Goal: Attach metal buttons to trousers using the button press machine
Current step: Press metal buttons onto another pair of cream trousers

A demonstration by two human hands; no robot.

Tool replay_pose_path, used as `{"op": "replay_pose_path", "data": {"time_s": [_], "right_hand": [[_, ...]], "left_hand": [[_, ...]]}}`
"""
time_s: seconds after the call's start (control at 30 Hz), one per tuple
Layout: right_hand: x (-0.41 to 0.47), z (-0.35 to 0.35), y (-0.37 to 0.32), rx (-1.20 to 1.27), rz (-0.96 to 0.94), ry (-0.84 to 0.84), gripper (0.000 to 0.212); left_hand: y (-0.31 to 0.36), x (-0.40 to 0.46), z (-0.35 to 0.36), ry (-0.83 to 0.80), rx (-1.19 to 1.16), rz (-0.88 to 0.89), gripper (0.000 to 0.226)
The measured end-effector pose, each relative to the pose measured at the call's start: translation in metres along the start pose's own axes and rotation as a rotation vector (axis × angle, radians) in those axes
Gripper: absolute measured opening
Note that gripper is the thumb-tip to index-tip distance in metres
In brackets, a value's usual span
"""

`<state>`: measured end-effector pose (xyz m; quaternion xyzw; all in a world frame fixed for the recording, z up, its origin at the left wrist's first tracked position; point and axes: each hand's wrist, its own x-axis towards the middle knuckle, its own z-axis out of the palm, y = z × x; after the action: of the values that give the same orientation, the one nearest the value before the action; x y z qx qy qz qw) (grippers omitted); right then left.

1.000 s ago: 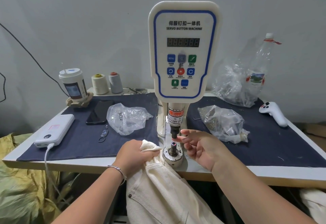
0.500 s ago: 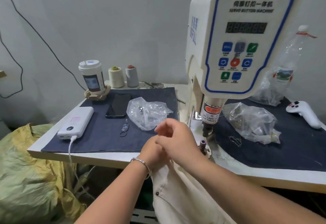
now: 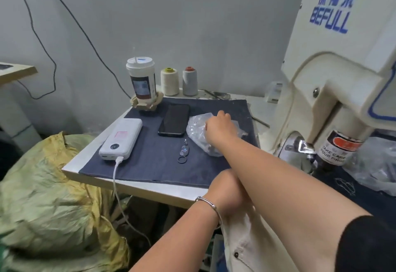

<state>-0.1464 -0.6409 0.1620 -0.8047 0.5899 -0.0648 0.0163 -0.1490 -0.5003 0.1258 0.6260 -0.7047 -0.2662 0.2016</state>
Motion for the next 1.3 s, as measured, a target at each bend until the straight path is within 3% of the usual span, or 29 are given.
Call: {"op": "replay_pose_path", "data": {"time_s": [0.03,0.13,0.23,0.4,0.53,0.83,1.0,1.13,1.3], "right_hand": [[0.004,0.001,0.000,-0.004,0.009,0.003,0.032],[0.011,0.003,-0.002,-0.009,0.026,0.009,0.037],[0.014,0.006,-0.002,-0.003,0.033,0.012,0.036],[0.017,0.007,-0.001,0.040,0.030,0.011,0.031],[0.016,0.009,0.000,0.069,0.043,0.016,0.028],[0.015,0.008,0.001,0.071,0.052,0.056,0.029],[0.008,0.006,0.003,0.120,0.054,0.104,0.027],[0.002,0.004,0.008,0.087,0.030,0.155,0.024],[0.000,0.007,0.008,0.115,-0.009,0.180,0.024]], "left_hand": [[0.002,-0.001,-0.002,-0.017,0.000,0.002,0.007],[0.005,0.001,-0.007,-0.045,0.004,0.023,0.043],[0.004,0.000,-0.009,-0.044,0.008,0.070,0.048],[0.007,-0.001,-0.012,-0.038,-0.002,0.053,0.031],[0.005,0.002,-0.010,-0.076,0.115,0.085,0.044],[0.004,0.003,-0.009,-0.069,0.123,0.083,0.044],[0.003,0.005,-0.003,-0.068,0.167,0.089,0.037],[0.007,0.003,-0.004,-0.012,0.144,0.103,0.016],[0.006,0.003,-0.001,-0.035,0.199,0.091,0.020]]}}
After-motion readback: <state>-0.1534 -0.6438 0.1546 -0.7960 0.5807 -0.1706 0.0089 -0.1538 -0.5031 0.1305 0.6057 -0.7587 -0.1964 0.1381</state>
